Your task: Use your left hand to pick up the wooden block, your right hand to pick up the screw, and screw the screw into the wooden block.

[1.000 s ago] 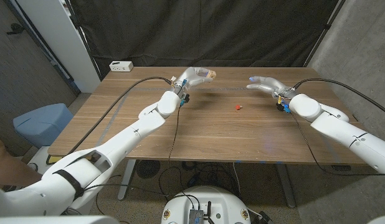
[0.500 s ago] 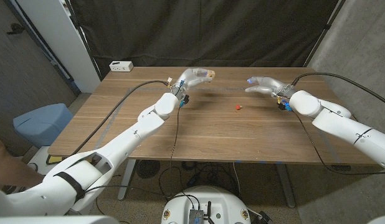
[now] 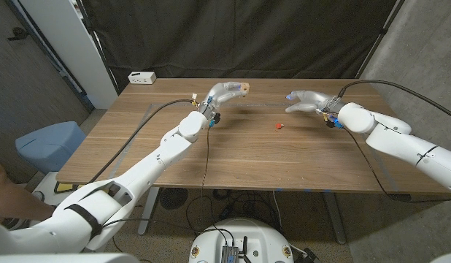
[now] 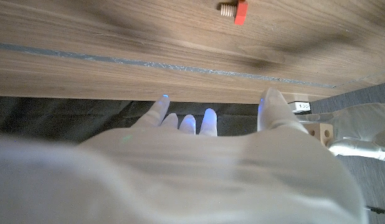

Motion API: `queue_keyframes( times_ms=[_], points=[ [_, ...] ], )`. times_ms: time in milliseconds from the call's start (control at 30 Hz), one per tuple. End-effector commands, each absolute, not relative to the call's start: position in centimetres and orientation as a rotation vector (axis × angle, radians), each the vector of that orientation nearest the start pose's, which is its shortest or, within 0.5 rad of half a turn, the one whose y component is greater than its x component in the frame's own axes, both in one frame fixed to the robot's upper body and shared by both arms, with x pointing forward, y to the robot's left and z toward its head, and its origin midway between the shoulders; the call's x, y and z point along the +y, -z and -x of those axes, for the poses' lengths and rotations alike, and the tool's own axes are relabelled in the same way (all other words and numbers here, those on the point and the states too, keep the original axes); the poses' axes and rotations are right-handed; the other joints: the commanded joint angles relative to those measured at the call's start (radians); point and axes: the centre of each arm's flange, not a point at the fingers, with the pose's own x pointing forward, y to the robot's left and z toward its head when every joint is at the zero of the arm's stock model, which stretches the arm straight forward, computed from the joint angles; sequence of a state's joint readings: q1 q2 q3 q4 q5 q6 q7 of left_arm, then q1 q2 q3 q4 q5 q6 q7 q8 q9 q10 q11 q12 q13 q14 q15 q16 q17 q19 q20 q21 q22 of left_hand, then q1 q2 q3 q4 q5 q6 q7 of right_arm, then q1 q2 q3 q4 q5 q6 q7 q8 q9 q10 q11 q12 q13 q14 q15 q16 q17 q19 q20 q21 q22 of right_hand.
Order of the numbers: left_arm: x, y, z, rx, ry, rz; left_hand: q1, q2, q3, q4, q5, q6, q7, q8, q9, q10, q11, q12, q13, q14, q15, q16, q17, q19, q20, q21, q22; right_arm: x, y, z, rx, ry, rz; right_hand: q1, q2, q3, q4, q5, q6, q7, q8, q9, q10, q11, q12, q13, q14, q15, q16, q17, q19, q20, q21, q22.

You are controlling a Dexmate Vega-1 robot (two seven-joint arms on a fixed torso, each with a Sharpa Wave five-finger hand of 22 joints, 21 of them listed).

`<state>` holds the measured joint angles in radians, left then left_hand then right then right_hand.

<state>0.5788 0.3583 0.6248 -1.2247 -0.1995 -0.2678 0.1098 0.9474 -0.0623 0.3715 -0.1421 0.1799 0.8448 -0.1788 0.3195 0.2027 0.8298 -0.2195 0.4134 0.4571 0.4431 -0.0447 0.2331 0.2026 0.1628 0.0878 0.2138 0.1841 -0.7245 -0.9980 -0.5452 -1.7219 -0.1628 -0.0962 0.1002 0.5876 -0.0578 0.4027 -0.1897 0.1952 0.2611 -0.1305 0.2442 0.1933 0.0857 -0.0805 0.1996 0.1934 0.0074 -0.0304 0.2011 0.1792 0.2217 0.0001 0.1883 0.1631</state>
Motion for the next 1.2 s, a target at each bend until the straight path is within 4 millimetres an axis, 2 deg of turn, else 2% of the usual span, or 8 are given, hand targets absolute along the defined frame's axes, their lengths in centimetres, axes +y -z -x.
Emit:
queue_keyframes(
  times_ms=[33, 300, 700, 867, 1200],
  points=[
    [13.7, -4.2, -67.1, -0.709, 0.342, -0.305, 0.004, 0.008, -0.005, -0.001, 0.004, 0.004, 0.001, 0.0, 0.003, -0.007, 0.0, -0.006, 0.005, -0.008, -0.044, 0.0, 0.0, 0.001, 0.001, 0.0, 0.001, -30.1, -5.7, -59.9, -0.487, -0.135, 1.391, 0.022, -0.008, 0.014, 0.0, -0.004, 0.011, -0.003, 0.009, 0.004, -0.001, -0.01, -0.002, 0.001, 0.007, -0.015, 0.003, 0.004, 0.001, 0.006, -0.001, 0.003],
    [14.3, -3.7, -67.7, -0.654, 0.36, -0.279, 0.004, 0.011, -0.008, 0.0, 0.004, -0.008, 0.003, -0.007, 0.003, -0.021, 0.002, -0.016, 0.006, -0.029, -0.048, -0.01, -0.002, -0.01, 0.006, -0.005, 0.001, -29.6, -5.9, -59.9, -0.482, -0.149, 1.463, 0.042, -0.017, 0.019, 0.001, -0.006, 0.013, -0.006, 0.01, 0.006, -0.004, -0.009, -0.005, 0.001, 0.011, -0.007, 0.003, 0.005, 0.002, 0.014, -0.002, 0.003],
    [14.5, -3.4, -68.0, -0.639, 0.358, -0.273, 0.003, 0.017, -0.011, 0.001, 0.005, -0.009, 0.002, -0.009, 0.004, -0.025, 0.001, -0.02, 0.008, -0.031, -0.054, -0.011, -0.003, -0.016, 0.007, -0.008, 0.001, -28.4, -6.3, -60.5, -0.458, -0.206, 1.585, 0.075, -0.042, 0.027, 0.005, -0.011, 0.002, -0.03, 0.006, 0.01, -0.023, -0.018, -0.013, 0.002, -0.004, 0.004, -0.005, 0.006, -0.011, 0.025, -0.006, 0.004],
    [14.6, -3.4, -68.0, -0.636, 0.357, -0.266, 0.004, 0.022, -0.013, 0.001, 0.006, -0.006, -0.004, -0.009, 0.004, -0.021, 0.0, -0.022, 0.011, -0.04, -0.059, -0.015, -0.003, -0.058, 0.014, -0.023, 0.0, -28.2, -6.4, -60.7, -0.444, -0.223, 1.602, 0.083, -0.055, 0.028, 0.011, -0.013, -0.025, -0.035, -0.004, 0.012, -0.049, -0.016, -0.02, 0.003, -0.02, 0.012, -0.01, 0.008, -0.023, 0.034, -0.008, 0.005],
    [14.8, -3.4, -68.4, -0.632, 0.387, -0.25, 0.004, 0.027, -0.017, 0.002, 0.007, -0.006, -0.011, -0.012, 0.004, -0.018, -0.001, -0.026, 0.014, -0.061, -0.075, -0.021, -0.002, -0.089, 0.011, -0.029, -0.001, -27.5, -7.1, -61.2, -0.467, -0.235, 1.709, 0.095, -0.061, 0.033, 0.012, -0.013, -0.024, -0.051, -0.001, 0.015, -0.064, -0.022, -0.02, 0.004, -0.023, 0.013, -0.009, 0.009, -0.025, 0.041, -0.006, 0.005]
  ],
)
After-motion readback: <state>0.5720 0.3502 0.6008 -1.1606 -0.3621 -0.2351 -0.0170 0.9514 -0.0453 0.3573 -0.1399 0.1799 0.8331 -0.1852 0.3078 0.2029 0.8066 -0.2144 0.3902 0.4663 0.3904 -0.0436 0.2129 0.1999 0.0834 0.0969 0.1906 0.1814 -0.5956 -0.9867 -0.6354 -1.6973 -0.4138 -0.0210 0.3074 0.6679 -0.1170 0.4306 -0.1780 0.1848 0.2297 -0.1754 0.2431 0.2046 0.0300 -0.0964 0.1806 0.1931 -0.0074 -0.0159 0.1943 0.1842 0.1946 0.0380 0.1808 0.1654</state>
